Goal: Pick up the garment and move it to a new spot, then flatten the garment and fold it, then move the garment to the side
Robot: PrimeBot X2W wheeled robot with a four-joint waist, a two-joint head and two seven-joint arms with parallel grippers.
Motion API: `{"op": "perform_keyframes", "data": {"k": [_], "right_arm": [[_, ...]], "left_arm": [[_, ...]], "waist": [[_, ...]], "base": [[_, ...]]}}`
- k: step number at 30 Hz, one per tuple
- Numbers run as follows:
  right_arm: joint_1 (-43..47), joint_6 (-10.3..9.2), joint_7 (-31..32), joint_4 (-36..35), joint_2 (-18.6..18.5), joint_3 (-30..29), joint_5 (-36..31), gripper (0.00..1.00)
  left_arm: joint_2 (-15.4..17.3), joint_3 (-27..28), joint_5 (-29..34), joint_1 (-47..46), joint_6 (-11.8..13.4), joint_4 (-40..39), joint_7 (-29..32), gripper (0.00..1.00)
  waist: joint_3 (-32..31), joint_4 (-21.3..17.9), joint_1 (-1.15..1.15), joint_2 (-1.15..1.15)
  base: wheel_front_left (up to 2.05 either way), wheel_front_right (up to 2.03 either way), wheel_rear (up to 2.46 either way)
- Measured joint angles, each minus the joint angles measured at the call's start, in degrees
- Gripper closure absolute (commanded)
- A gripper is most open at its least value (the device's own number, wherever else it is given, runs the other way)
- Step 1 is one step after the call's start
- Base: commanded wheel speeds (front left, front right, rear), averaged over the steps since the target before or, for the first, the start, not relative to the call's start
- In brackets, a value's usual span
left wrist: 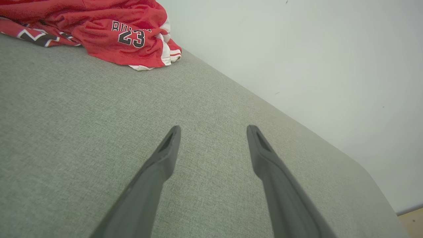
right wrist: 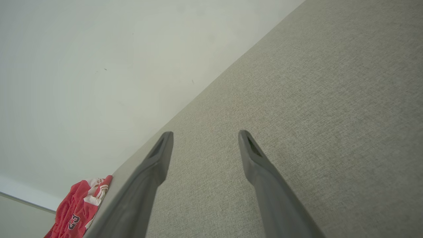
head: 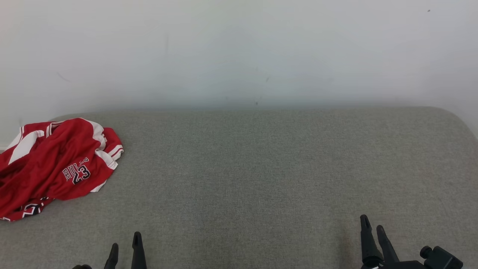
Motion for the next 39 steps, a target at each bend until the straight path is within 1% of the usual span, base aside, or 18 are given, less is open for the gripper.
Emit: {"op": "perform_keyframes", "data": {"k": [2,6,9,28,39], "right_arm": [[0.05,0.01,-0.19,0.01,0.00,-0.12,-0.76,0.00],[0.19,0.02,-0.75,0.25,-0.01,-0.67,-3.58,0.00],[0.26,0.05,-1.25,0.36,-0.01,-0.79,-5.30,0.00],[1.14,0.07,-3.27,1.22,-0.02,-1.00,-17.04,0.00],[1.71,0.09,-3.96,1.10,-0.04,-0.93,-22.36,0.00]], "left_arm": [[0.02,-0.20,0.64,-0.03,-0.01,-0.05,-0.15,0.00],[0.45,-0.81,4.14,-0.18,0.01,-0.12,-0.73,0.00],[0.55,-1.18,6.45,-0.20,0.49,-0.10,-1.18,0.00],[0.31,-2.02,15.10,-0.18,0.83,0.69,-3.89,0.00],[0.26,-2.43,20.22,-0.15,1.01,1.44,-5.21,0.00]], "waist": [[-0.04,0.02,0.00,0.00],[-0.16,0.06,0.00,0.00],[-0.24,0.07,0.00,0.00],[-0.98,0.15,0.01,0.00],[-1.31,0.21,0.01,0.00]], "base": [[0.00,0.00,0.00],[0.00,0.00,0.00],[0.00,0.00,0.00],[0.00,0.00,0.00],[0.00,0.00,0.00]]}}
